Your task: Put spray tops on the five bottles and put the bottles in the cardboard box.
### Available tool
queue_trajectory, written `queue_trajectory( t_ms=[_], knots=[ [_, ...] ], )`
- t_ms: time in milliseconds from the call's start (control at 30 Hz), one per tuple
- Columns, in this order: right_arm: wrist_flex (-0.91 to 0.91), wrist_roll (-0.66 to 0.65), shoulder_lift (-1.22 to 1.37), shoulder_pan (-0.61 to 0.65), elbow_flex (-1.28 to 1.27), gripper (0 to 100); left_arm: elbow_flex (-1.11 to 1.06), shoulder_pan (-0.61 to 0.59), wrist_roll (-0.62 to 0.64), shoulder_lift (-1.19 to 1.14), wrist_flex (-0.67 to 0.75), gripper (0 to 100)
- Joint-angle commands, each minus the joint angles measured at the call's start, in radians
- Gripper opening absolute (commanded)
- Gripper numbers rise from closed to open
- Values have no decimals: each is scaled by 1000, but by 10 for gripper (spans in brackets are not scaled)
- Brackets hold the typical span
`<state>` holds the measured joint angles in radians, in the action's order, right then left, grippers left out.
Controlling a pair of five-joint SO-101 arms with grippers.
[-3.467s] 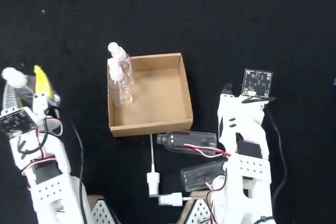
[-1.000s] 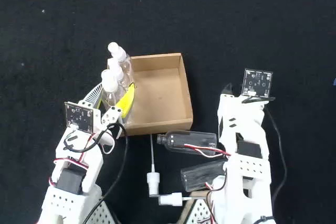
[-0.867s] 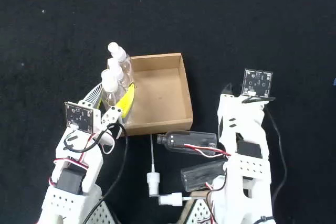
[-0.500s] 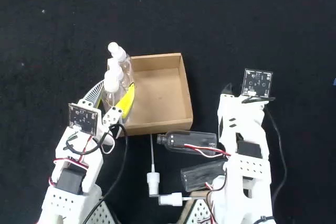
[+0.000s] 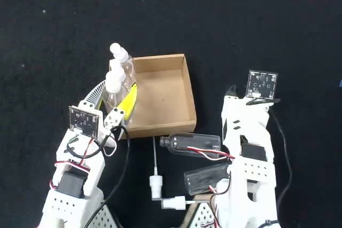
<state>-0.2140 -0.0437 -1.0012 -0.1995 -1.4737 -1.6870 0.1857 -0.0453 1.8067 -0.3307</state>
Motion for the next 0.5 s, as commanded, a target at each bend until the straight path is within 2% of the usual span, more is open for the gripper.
queue_trajectory(
  t_ms=[0, 467],
  knots=[
    [34, 3, 7, 17, 5, 85, -13, 12, -3, 17, 28, 60],
    [34, 3, 7, 17, 5, 85, -12, -38, -3, 17, 31, 60]
  ],
)
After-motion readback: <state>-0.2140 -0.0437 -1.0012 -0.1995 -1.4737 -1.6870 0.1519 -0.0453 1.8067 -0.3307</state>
